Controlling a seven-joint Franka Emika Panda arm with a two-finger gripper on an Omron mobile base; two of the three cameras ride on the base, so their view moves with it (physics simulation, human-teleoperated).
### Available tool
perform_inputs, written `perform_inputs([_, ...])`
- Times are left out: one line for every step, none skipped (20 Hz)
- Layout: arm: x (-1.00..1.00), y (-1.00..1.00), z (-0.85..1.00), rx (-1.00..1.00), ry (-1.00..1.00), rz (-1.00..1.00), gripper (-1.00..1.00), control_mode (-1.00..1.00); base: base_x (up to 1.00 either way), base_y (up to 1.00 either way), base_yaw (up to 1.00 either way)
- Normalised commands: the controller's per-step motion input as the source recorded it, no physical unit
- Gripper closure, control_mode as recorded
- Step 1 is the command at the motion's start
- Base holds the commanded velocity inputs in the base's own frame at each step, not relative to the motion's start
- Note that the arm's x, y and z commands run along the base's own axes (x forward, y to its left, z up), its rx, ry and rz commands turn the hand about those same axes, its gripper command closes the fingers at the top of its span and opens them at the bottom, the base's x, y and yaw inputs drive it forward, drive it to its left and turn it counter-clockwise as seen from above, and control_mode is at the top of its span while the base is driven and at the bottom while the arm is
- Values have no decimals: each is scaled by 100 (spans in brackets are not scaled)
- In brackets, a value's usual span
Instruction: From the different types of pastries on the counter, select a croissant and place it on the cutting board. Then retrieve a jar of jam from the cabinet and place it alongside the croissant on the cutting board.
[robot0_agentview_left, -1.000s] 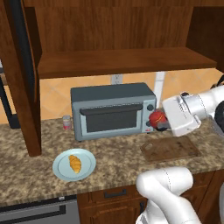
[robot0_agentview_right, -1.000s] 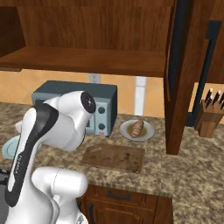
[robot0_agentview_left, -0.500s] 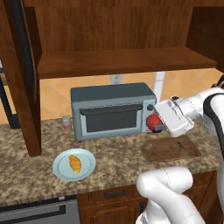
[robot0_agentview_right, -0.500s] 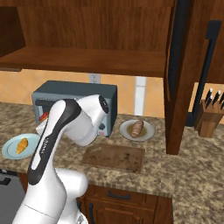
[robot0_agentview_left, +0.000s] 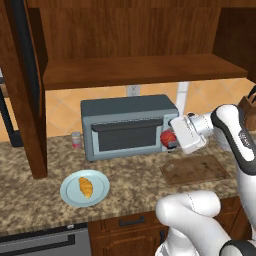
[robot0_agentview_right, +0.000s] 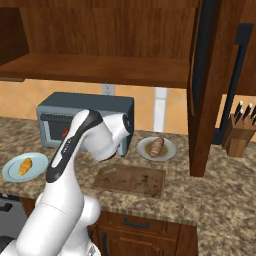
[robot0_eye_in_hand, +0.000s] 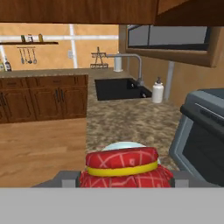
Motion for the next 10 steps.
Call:
perform_inputs([66,-27,-43,0,0,0,100,-100,0,0,0])
perform_inputs([61,-26,-44,0,0,0,100,-100,0,0,0])
perform_inputs([51,-26,-42,0,0,2,100,-100,0,0,0])
perform_inputs([43,-26,-46,0,0,4,100,-100,0,0,0])
perform_inputs([28,-29,-48,0,0,8,100,-100,0,0,0])
perform_inputs([1,-42,-50,0,0,10,100,-100,0,0,0])
perform_inputs([0,-57,-54,0,0,10,100,-100,0,0,0])
perform_inputs([0,-59,-56,0,0,7,100,-100,0,0,0])
perform_inputs([0,-58,-55,0,0,4,100,-100,0,0,0])
perform_inputs([0,-58,-51,0,0,3,100,-100,0,0,0])
